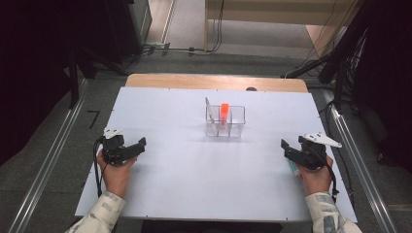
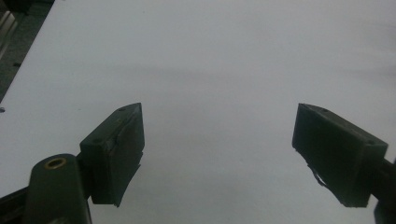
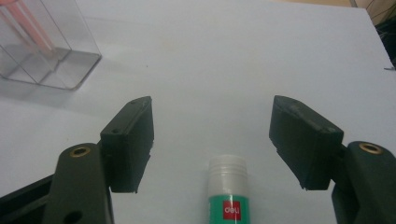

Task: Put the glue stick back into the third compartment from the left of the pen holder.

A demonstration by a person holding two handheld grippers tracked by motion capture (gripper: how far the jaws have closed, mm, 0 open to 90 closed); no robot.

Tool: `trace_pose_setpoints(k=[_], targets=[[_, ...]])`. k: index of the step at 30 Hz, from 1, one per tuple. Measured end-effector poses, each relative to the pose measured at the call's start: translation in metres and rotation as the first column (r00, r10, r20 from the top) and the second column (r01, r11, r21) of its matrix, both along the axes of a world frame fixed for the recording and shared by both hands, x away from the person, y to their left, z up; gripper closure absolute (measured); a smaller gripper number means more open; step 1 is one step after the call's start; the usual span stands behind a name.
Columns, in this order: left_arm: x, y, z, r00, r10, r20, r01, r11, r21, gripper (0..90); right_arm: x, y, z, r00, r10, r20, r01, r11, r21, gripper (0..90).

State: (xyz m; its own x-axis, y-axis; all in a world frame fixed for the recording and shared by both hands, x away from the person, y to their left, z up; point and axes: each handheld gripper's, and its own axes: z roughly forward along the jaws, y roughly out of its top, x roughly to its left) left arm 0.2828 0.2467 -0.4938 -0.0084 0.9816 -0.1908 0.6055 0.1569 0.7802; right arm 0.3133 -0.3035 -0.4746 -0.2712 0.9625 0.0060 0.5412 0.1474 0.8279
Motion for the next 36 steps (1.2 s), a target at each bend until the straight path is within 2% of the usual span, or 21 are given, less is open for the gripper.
trace_pose_setpoints(k=[4, 8, 13, 16, 19, 22, 26, 36], targets=[[0.0, 0.0, 0.0, 1.0, -0.001, -0.001, 0.001, 1.0, 0.002, 17.7, -0.002, 0.001, -0.005, 1.0, 0.005, -0.003, -0.005, 1.0, -0.026, 29.6], [0.0, 0.0, 0.0, 1.0, 0.0, 0.0, 0.0, 1.0, 0.0, 17.6, -0.003, -0.002, -0.008, 0.9999, -0.007, -0.008, 0.007, 1.0, -0.026, 31.1], [-0.001, 0.0, 0.0, 1.0, -0.001, -0.002, 0.001, 1.0, -0.003, 17.6, -0.002, -0.003, -0.015, 0.9991, -0.016, -0.038, 0.015, 0.999, -0.037, 31.9], [0.0, 0.0, 0.0, 1.0, -0.001, 0.0, 0.001, 1.0, -0.004, 17.7, 0.0, -0.004, -0.019, 0.9988, -0.025, -0.042, 0.023, 0.999, -0.044, 34.0], [-0.001, 0.001, 0.0, 1.0, -0.001, 0.0, 0.001, 1.0, -0.005, 17.7, 0.002, -0.006, -0.024, 0.9978, -0.026, -0.061, 0.024, 0.999, -0.029, 35.7], [-0.001, 0.002, 0.0, 1.0, 0.0, -0.002, 0.0, 1.0, -0.005, 17.7, 0.003, -0.007, -0.027, 0.997, -0.021, -0.075, 0.018, 0.999, -0.034, 36.9], [-0.001, 0.002, 0.0, 1.0, -0.001, -0.002, 0.001, 1.0, -0.006, 17.7, 0.003, -0.005, -0.03, 0.9958, -0.022, -0.088, 0.018, 0.999, -0.048, 38.1], [-0.002, 0.002, 0.001, 1.0, -0.001, 0.0, 0.001, 1.0, -0.007, 17.7, 0.004, -0.006, -0.033, 0.9932, -0.028, -0.113, 0.022, 0.999, -0.048, 42.6]])
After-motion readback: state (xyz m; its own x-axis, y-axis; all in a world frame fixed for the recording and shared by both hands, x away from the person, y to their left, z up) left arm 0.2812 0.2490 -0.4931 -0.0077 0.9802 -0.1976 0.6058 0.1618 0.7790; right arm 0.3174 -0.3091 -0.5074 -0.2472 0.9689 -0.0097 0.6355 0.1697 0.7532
